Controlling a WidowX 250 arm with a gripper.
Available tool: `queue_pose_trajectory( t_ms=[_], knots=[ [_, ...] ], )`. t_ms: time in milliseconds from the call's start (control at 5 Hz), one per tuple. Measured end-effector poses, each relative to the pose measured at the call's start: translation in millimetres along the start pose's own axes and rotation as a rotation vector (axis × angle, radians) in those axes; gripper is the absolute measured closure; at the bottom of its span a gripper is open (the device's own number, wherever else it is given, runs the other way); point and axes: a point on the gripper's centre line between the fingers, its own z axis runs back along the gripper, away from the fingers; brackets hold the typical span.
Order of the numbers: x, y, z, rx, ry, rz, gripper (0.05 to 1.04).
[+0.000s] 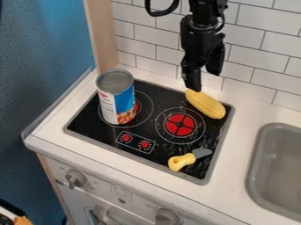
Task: Push the can above the yellow knife
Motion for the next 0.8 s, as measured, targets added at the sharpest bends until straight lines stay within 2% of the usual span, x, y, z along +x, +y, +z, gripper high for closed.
queue_pose_trajectory(
  t_ms=[200,400,800],
  knots=[
    [-1.4,8.1,-17.8,0.045,0.008,0.001,0.083],
    [2.1,16.6,-23.3,0.040,-0.024,-0.010,0.083],
    [27.0,29.6,10.2,-0.017,-0.145,0.024,0.083]
  ],
)
